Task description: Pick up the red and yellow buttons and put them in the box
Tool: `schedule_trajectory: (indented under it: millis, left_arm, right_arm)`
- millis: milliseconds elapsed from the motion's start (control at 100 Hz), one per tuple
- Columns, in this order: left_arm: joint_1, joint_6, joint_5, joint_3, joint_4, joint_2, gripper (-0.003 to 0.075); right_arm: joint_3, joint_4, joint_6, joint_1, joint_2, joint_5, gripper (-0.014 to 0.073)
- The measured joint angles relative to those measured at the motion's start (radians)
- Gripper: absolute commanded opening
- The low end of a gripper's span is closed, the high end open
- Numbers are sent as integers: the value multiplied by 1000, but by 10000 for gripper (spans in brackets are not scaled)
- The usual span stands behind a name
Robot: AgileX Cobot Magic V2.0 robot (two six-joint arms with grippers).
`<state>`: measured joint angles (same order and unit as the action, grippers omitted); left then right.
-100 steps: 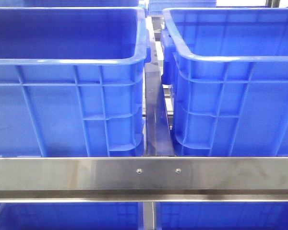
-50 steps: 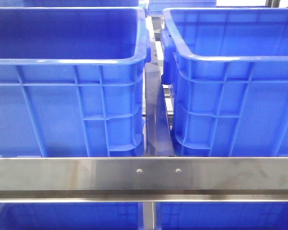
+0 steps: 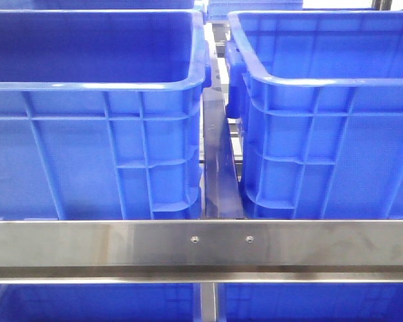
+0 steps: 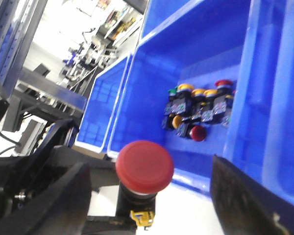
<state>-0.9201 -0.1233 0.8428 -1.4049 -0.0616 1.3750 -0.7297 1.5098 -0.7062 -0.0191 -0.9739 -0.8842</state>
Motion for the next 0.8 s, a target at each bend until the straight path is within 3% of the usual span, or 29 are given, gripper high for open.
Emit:
schedule_trajectory:
  millis: [570, 670, 800]
  left_arm:
    - [0, 0, 2, 0, -2, 0, -19]
    - [0, 0, 2, 0, -2, 0, -19]
    - [0, 0, 2, 0, -2, 0, -18]
  right_arm:
    - [-120, 9, -27, -178, -196, 14, 524]
    - [-120, 9, -27, -183, -215, 14, 421]
    - [-122, 9, -27, -183, -217, 14, 211]
